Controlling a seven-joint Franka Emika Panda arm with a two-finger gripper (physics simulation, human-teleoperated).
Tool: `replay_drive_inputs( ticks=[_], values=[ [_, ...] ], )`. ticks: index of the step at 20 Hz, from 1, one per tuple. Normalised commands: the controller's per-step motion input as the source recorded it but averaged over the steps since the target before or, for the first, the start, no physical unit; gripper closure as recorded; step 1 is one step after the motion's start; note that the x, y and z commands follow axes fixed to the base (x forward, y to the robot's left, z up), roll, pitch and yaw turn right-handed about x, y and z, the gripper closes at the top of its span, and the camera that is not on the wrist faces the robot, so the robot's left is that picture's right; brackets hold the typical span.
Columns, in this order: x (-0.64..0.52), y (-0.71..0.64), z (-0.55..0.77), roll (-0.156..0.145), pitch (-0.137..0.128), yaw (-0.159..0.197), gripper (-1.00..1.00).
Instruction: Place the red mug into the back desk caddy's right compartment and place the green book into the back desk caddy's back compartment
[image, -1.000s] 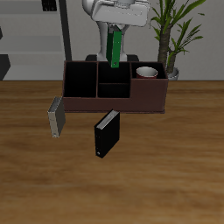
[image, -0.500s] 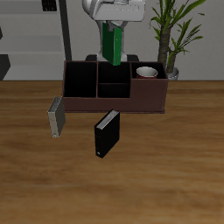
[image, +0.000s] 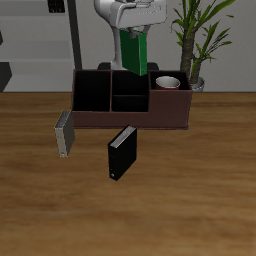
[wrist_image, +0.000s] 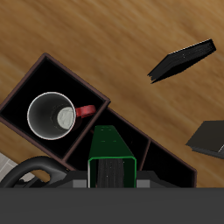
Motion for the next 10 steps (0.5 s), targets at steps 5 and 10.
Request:
replay_drive_inputs(
  ticks=[5, 10],
  values=[
    [-0.06, 0.00, -0.06, 0.005, 0.026, 0.190, 1.00],
    [-0.11, 0.06, 0.05, -0.003, -0.003, 0.295, 1.00]
  ],
)
